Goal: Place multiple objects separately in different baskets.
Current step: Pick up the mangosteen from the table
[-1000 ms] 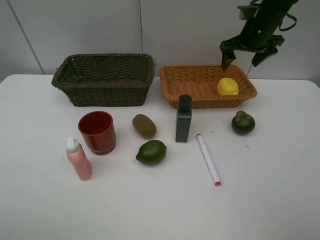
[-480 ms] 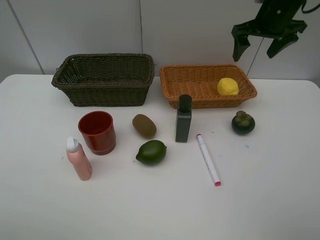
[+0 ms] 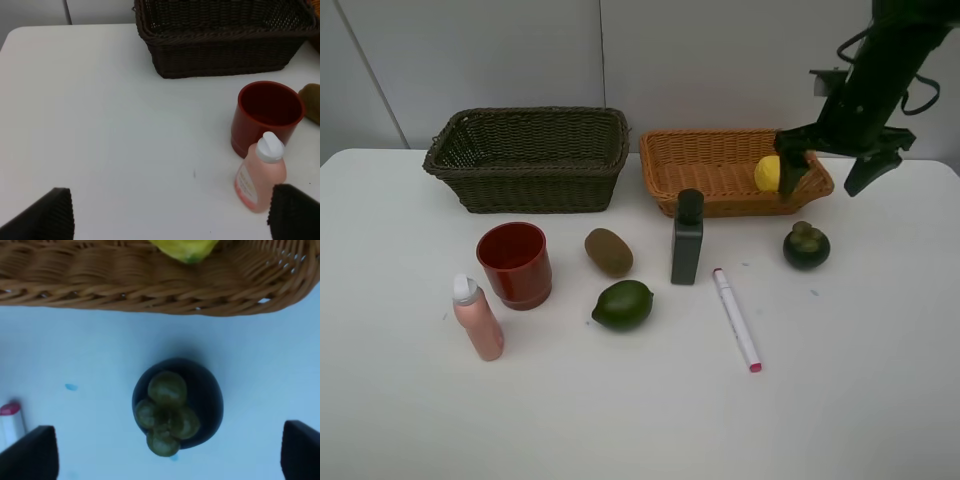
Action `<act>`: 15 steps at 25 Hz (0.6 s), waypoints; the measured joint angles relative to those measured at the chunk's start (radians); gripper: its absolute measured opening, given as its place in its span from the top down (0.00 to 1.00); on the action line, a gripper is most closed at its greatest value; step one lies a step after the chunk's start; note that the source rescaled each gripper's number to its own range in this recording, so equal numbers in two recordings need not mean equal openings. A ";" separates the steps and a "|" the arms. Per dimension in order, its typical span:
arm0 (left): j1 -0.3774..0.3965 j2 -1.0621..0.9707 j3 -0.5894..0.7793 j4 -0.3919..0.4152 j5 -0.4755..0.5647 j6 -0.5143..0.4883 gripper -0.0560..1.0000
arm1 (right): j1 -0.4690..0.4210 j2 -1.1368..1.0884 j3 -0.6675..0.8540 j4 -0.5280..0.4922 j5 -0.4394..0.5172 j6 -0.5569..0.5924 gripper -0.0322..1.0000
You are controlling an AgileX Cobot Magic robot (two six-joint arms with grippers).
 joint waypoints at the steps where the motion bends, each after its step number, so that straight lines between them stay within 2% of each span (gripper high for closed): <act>1: 0.000 0.000 0.000 0.000 0.000 0.000 0.00 | 0.000 0.000 0.026 0.006 -0.022 0.001 0.04; 10: 0.000 0.000 0.000 0.000 0.000 0.000 0.00 | 0.000 0.000 0.191 0.019 -0.221 0.002 0.04; 15: 0.000 0.000 0.000 0.000 0.000 0.000 0.00 | -0.014 0.018 0.219 0.022 -0.269 0.002 0.04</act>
